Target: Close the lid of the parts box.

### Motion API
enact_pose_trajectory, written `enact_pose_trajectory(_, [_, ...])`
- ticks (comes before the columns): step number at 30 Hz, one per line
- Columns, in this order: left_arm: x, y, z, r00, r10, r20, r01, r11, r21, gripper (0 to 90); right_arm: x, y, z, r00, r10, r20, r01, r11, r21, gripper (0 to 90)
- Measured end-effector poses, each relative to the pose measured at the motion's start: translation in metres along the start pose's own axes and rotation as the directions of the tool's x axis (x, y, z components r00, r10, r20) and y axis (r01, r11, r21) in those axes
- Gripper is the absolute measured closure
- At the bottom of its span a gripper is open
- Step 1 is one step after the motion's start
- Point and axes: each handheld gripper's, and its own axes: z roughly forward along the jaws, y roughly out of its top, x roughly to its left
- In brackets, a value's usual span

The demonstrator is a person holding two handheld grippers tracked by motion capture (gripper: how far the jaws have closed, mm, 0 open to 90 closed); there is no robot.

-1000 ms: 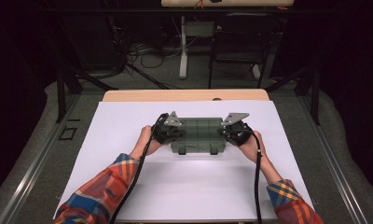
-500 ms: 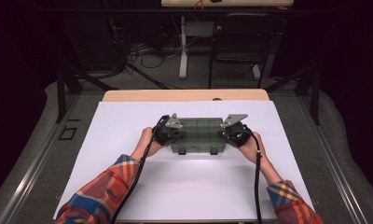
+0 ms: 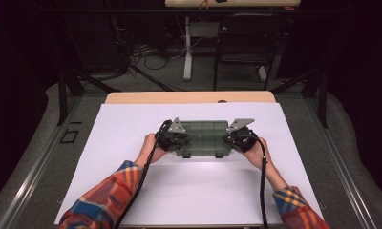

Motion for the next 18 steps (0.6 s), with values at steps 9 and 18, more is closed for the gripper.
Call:
enact_pose_trajectory(9, [0.001,0.002,-0.034,0.9988,-0.033,-0.035,0.029,0.994,-0.105,26.8,-0.002,0.007,-0.025,0.9984,0.057,0.01,-0.055,0.993,-0.101,42.9])
enact_pose_trajectory(18, [-0.009,-0.014,-0.069,0.9954,-0.04,-0.087,0.028,0.9895,-0.142,11.8,0.007,0.004,-0.053,0.9982,0.059,0.012,-0.057,0.986,-0.155,14.9])
